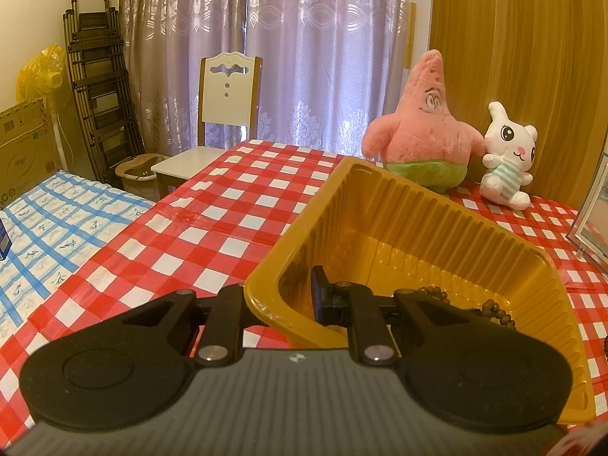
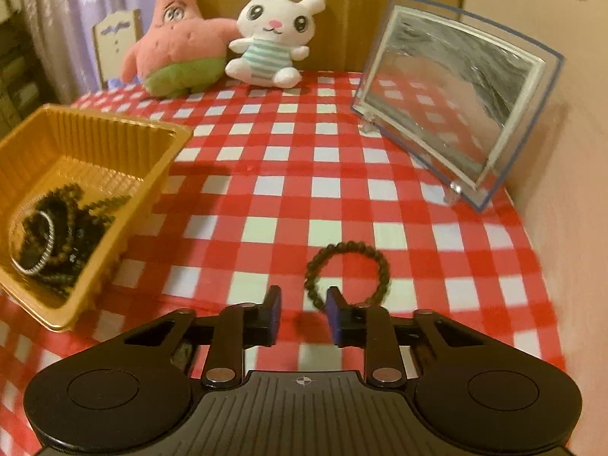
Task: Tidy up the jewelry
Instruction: 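Grasp the dark bead bracelet on the tablecloth with the right gripper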
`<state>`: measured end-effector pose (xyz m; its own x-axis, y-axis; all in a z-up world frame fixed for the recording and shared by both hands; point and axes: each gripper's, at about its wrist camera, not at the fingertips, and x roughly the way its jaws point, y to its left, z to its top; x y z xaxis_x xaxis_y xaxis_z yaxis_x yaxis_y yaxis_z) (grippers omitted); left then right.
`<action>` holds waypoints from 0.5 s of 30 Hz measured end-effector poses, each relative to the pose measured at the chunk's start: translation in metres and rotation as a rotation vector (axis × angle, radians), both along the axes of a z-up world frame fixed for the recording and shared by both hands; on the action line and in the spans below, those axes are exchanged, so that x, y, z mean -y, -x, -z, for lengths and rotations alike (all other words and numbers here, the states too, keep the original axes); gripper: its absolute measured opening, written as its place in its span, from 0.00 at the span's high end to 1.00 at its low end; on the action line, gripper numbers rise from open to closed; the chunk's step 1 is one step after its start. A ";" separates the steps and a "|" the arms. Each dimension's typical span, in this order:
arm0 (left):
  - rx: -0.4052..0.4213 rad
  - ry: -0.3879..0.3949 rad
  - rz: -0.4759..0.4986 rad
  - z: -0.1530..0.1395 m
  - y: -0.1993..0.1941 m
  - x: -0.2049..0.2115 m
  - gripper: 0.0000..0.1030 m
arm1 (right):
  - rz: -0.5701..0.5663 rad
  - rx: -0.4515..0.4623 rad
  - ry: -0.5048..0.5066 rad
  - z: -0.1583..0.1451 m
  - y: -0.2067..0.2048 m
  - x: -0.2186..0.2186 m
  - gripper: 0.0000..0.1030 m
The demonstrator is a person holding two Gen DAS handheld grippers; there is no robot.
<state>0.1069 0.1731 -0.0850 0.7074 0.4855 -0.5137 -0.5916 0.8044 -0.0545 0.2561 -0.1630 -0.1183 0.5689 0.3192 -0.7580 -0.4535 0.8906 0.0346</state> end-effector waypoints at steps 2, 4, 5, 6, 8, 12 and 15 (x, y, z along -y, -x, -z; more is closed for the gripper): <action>-0.001 0.000 0.000 0.000 0.000 0.000 0.85 | -0.023 0.004 0.031 0.005 -0.005 -0.001 0.82; -0.002 0.001 0.000 0.001 0.000 -0.001 0.85 | -0.052 0.002 0.045 0.009 -0.009 -0.001 0.85; -0.002 0.000 -0.001 0.001 0.000 -0.002 0.85 | -0.063 0.001 0.052 0.011 -0.012 -0.001 0.85; -0.002 0.001 -0.001 0.001 0.000 -0.001 0.85 | -0.080 -0.001 0.059 0.013 -0.014 -0.001 0.85; -0.003 0.001 -0.001 0.001 0.001 -0.002 0.85 | -0.109 -0.008 0.073 0.017 -0.017 -0.002 0.86; -0.003 -0.001 -0.001 0.002 0.002 -0.003 0.85 | -0.144 -0.011 0.075 0.020 -0.019 -0.004 0.87; -0.003 0.000 -0.002 0.002 0.001 -0.002 0.85 | -0.154 -0.017 0.084 0.019 -0.020 -0.006 0.91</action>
